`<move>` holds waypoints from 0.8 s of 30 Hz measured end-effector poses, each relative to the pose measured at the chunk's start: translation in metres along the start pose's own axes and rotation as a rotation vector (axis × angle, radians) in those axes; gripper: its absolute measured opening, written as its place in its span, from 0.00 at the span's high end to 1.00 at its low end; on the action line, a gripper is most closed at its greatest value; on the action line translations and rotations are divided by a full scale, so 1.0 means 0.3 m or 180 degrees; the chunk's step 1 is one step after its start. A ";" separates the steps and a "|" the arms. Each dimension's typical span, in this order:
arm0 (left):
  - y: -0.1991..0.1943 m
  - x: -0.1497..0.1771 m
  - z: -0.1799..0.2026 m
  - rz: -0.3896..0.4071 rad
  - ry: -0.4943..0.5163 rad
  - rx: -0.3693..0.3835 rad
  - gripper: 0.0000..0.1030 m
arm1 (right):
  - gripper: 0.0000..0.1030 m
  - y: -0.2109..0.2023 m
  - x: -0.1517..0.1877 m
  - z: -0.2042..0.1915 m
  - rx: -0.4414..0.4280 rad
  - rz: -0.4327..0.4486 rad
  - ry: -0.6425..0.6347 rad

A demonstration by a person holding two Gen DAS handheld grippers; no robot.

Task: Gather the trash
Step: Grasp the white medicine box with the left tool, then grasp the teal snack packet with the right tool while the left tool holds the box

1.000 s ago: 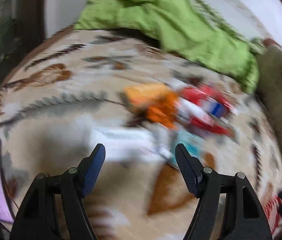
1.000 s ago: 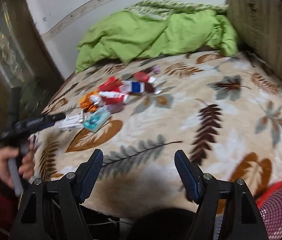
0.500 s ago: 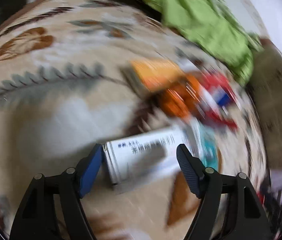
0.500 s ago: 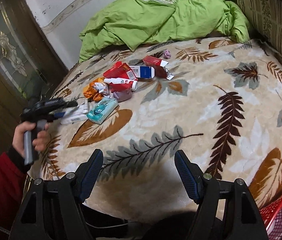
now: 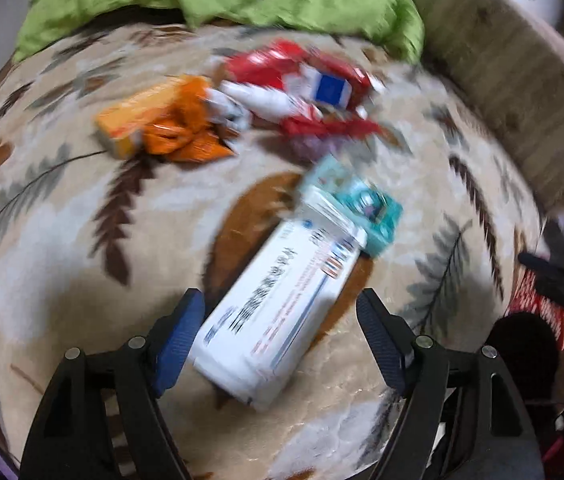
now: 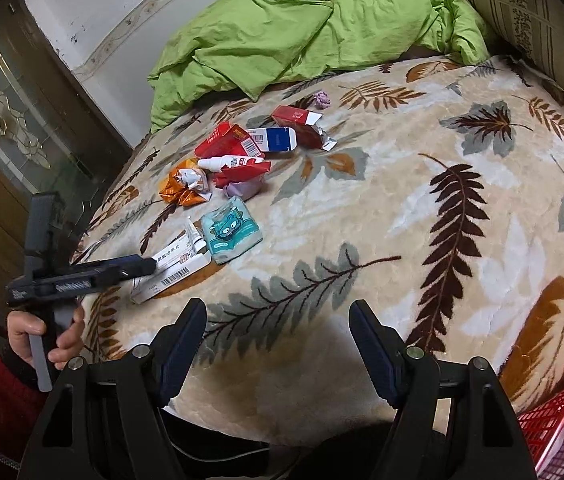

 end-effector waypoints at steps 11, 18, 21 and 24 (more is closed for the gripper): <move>0.052 -0.020 0.019 -0.0086 0.0039 -0.0358 0.40 | 0.25 0.015 -0.003 -0.009 -0.0015 -0.0045 0.0004; -0.032 0.006 -0.024 0.0262 -0.0744 -0.0269 0.46 | 0.25 0.075 -0.054 -0.074 -0.0058 -0.0169 -0.0249; -0.044 0.037 -0.035 0.0385 -0.1104 -0.0290 0.46 | 0.25 0.137 -0.100 -0.136 -0.0040 -0.0176 -0.0531; -0.045 0.050 -0.037 0.0419 -0.1216 -0.0553 0.46 | 0.25 0.236 -0.136 -0.194 -0.0060 -0.0342 -0.0787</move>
Point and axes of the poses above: each gripper's, at about its wrist camera, not at the fingertips, and y roughly the way its jaws point, z to its right, x to its underside, the point moved 2 cm from there along y, roughly the way its jaws point, and after that the axes turned 1 degree about y, right-handed, at the moved point
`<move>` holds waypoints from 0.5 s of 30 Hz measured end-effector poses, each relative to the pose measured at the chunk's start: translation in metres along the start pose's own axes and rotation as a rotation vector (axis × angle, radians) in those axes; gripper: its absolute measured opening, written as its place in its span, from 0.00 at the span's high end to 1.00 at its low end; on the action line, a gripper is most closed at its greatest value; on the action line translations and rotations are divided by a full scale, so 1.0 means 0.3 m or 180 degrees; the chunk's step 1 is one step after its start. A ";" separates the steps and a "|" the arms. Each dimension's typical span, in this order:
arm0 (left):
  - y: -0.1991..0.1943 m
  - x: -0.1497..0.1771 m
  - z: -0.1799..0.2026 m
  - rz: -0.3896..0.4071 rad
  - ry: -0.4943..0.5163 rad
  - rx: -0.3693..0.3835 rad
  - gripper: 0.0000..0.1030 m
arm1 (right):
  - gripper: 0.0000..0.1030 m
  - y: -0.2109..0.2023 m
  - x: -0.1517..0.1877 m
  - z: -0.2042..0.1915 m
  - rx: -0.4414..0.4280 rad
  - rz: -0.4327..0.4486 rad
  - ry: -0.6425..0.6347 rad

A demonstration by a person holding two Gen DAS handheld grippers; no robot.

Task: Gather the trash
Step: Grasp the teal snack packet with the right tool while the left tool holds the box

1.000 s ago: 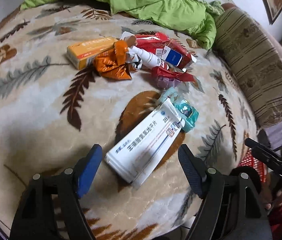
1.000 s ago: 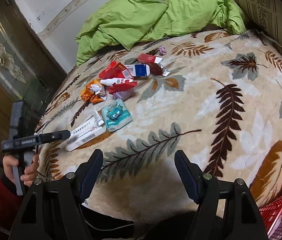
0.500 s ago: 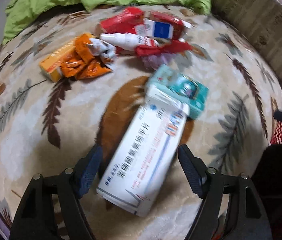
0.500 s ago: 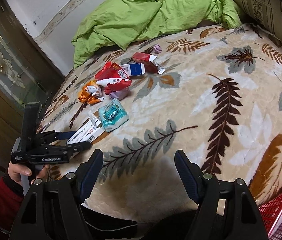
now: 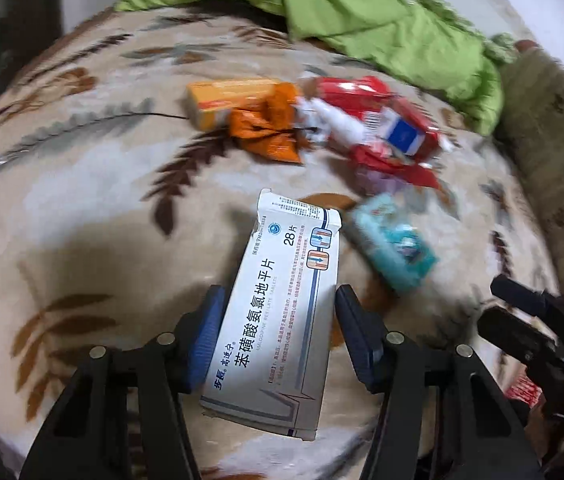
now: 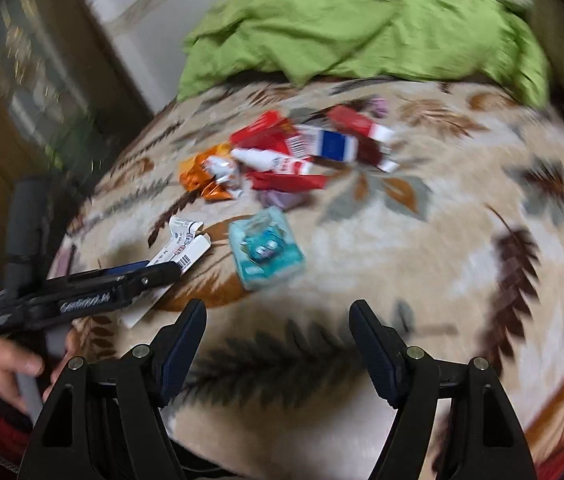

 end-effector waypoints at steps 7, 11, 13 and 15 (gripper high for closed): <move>0.014 -0.017 -0.127 -0.0031 -0.0424 -0.0151 0.46 | 0.25 0.191 -0.083 -0.028 0.0120 -0.0276 -0.0335; 0.024 -0.019 -0.133 -0.0033 -0.0428 -0.0143 0.46 | 0.25 0.266 -0.104 -0.029 0.0271 -0.0376 -0.0425; 0.034 -0.017 -0.119 -0.0053 -0.0368 -0.0180 0.41 | 0.27 0.298 -0.089 -0.026 0.0307 -0.0479 -0.0447; 0.036 -0.017 -0.105 -0.0054 -0.0305 -0.0182 0.38 | 0.40 0.304 -0.075 -0.028 0.0407 -0.0425 -0.0497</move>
Point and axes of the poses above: each gripper's, at about its wrist camera, not at the fingertips, and y roughly the way its jaws point, z to its right, x to its underside, the point moved 2 cm from there along y, roughly the way its jaws point, and after that the axes turned 1 degree about y, right-handed, at the moved point
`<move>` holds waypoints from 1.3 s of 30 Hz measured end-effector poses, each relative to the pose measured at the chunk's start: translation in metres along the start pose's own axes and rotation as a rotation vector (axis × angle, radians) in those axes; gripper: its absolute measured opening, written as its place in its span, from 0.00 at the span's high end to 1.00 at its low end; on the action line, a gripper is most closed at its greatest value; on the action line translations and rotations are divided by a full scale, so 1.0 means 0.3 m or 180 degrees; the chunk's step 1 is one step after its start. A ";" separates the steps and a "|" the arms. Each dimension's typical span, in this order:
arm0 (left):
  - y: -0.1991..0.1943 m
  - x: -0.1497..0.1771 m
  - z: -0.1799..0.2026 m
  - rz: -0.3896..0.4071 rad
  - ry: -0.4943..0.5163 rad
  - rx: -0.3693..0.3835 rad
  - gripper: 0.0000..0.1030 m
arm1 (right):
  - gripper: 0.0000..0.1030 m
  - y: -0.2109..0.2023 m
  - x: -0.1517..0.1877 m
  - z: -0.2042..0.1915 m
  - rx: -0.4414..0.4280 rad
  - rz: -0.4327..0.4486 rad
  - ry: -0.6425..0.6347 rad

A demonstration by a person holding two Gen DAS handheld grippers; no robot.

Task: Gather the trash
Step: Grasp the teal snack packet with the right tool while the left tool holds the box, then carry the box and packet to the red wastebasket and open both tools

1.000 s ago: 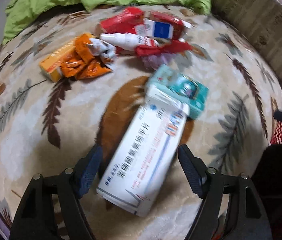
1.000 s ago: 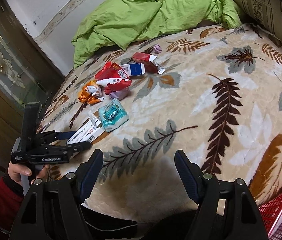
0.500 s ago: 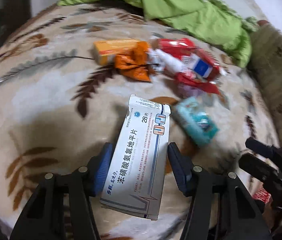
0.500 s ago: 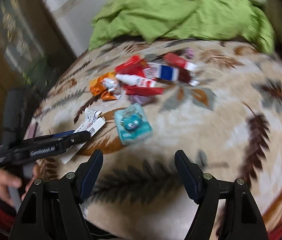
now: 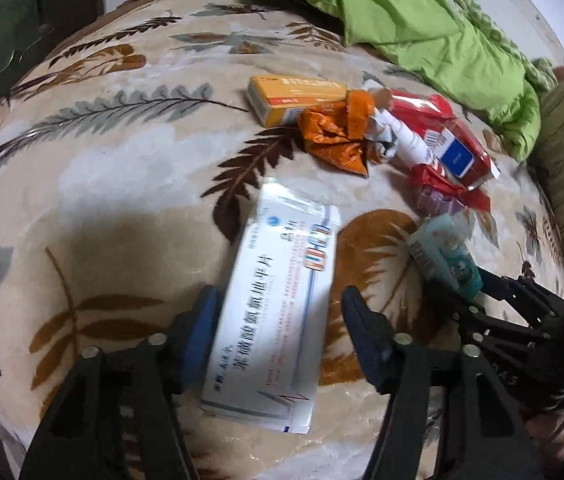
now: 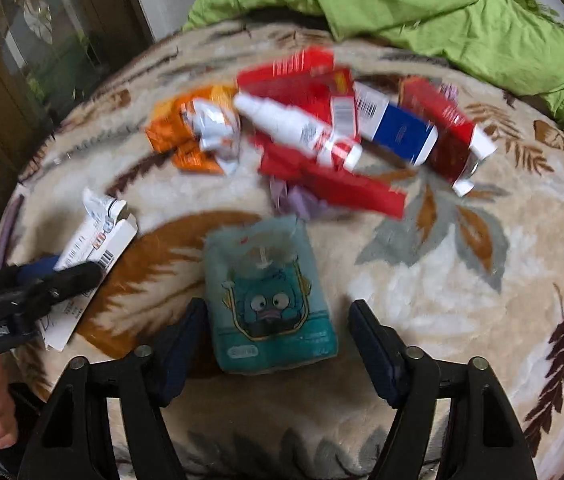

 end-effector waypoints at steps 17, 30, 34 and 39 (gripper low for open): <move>-0.050 0.029 0.107 0.0477 0.0233 -0.0025 0.50 | 0.65 -0.260 0.112 0.077 -0.0023 0.0789 0.0644; -0.073 0.057 0.176 0.0700 0.0406 -0.0007 0.50 | 0.65 -0.302 0.131 0.116 -0.0004 0.0931 0.0877; -0.072 0.057 0.175 0.0700 0.0443 0.0006 0.50 | 0.65 -0.302 0.131 0.117 -0.0009 0.0932 0.0877; -0.075 0.066 0.188 0.0717 0.0498 0.0017 0.50 | 0.64 -0.305 0.133 0.125 -0.0017 0.0947 0.0910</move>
Point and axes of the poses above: each gripper's, at about its wrist camera, not at the fingertips, and y roughly the way its jaws point, z to its right, x to its underside, the point moved 2 cm from there along y, roughly the way its jaws point, and after that the axes turned 1 degree about y, right-handed, at the moved point
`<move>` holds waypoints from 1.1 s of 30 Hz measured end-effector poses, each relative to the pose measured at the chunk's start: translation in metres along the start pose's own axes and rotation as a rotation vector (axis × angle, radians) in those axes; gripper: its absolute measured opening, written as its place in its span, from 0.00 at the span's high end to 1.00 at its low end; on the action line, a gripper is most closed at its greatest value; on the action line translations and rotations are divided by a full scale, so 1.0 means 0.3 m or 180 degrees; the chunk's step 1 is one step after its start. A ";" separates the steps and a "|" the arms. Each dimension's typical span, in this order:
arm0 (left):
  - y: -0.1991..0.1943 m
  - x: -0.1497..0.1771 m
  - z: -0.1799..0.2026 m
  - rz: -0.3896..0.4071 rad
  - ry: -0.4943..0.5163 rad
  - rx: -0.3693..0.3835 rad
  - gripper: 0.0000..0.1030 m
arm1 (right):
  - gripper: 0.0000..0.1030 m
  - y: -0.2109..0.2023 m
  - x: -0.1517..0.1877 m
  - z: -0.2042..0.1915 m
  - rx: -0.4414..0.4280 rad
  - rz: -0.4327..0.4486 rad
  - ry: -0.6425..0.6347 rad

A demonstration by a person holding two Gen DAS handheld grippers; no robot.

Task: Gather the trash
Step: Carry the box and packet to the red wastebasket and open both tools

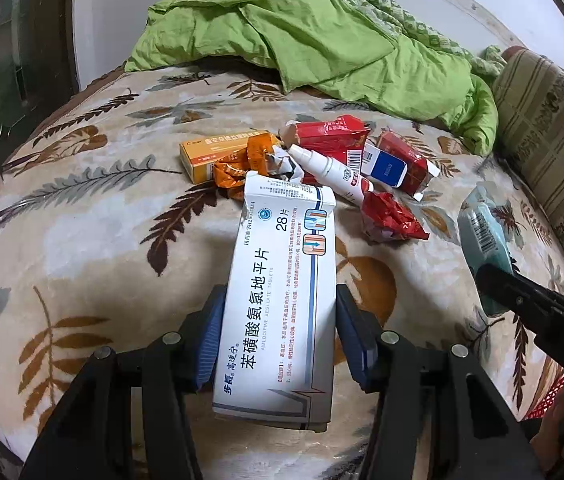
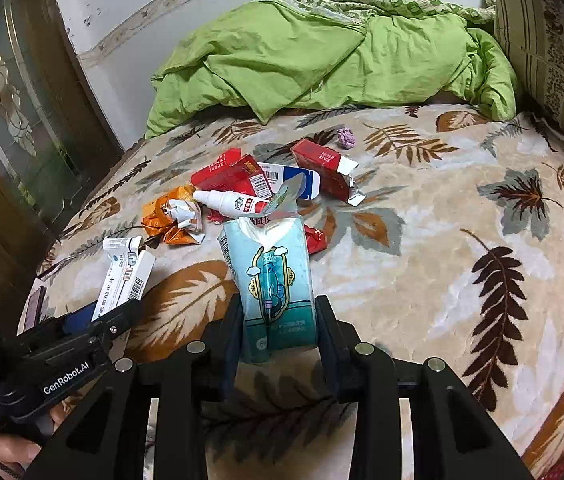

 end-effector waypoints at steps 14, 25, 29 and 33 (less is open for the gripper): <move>-0.097 0.025 0.283 -0.0092 0.0569 0.0889 0.50 | 0.64 -0.249 0.072 0.128 -0.0159 0.0135 0.0576; -0.263 0.125 0.805 -0.0292 0.1553 0.1869 0.50 | 0.61 -0.722 0.307 0.525 0.0618 0.0454 0.1355; -0.275 0.212 0.985 -0.0575 0.1834 0.2152 0.49 | 0.61 -0.871 0.437 0.679 0.0948 0.0490 0.1738; -0.291 0.299 1.130 -0.0766 0.2024 0.2366 0.49 | 0.59 -0.959 0.498 0.742 0.1059 0.0570 0.1948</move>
Point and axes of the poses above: each gripper's, at about its wrist camera, not at the fingertips, and y roughly the way its jaws point, z to its right, x to its underside, the point moved 2 cm from there along y, roughly the way its jaws point, and after that the axes turned 1 degree about y, right-handed, at the moved point
